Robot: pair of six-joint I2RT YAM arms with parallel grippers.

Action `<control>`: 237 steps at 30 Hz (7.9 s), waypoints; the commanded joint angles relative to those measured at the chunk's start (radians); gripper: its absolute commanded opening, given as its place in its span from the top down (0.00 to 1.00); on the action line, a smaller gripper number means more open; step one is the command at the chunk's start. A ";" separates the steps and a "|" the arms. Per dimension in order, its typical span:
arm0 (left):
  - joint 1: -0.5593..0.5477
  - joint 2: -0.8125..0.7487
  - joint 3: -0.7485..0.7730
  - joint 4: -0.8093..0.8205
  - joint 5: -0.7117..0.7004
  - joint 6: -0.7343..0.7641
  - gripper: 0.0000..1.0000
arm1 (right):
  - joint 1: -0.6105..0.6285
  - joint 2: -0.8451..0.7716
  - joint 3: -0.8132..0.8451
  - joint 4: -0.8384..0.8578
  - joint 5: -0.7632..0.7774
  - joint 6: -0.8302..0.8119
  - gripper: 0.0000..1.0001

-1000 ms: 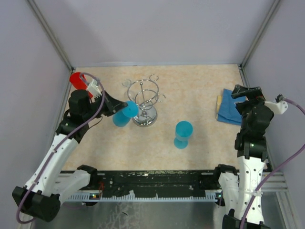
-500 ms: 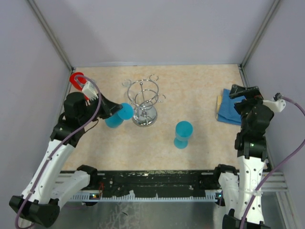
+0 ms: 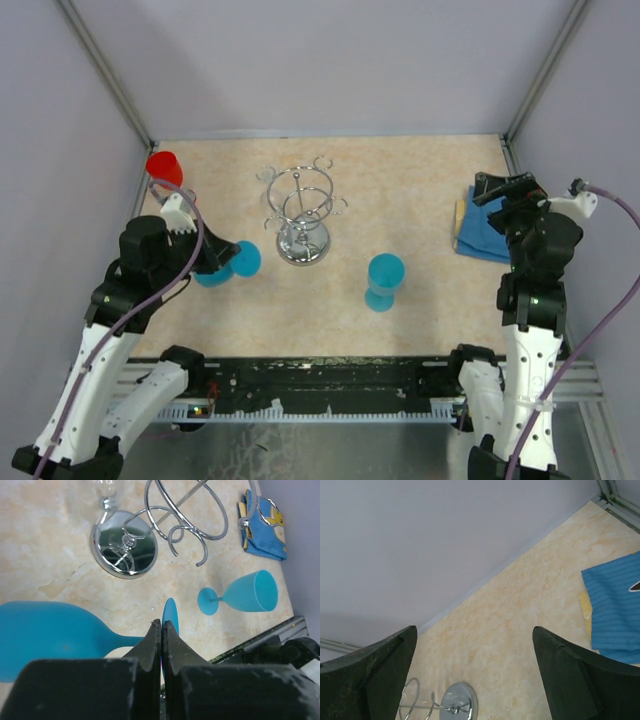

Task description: Take the wine glass off the wine glass rack

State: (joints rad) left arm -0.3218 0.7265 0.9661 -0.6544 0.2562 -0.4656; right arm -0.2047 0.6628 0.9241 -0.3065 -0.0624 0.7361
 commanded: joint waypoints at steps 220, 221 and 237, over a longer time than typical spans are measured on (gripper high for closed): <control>-0.008 0.146 0.032 0.344 -0.009 -0.008 0.37 | 0.622 1.485 0.880 -0.094 0.538 -0.908 1.00; -0.008 0.158 0.031 0.354 -0.021 -0.010 0.37 | 0.622 1.462 0.872 -0.081 0.528 -0.908 1.00; 0.063 0.391 0.190 0.403 -0.245 0.070 0.33 | 0.649 1.075 0.759 -0.015 0.431 -0.854 0.89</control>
State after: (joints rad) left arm -0.3058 1.0569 1.1103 -0.2985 0.0326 -0.4168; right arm 0.4240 1.8561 1.7199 -0.3733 0.3977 -0.1555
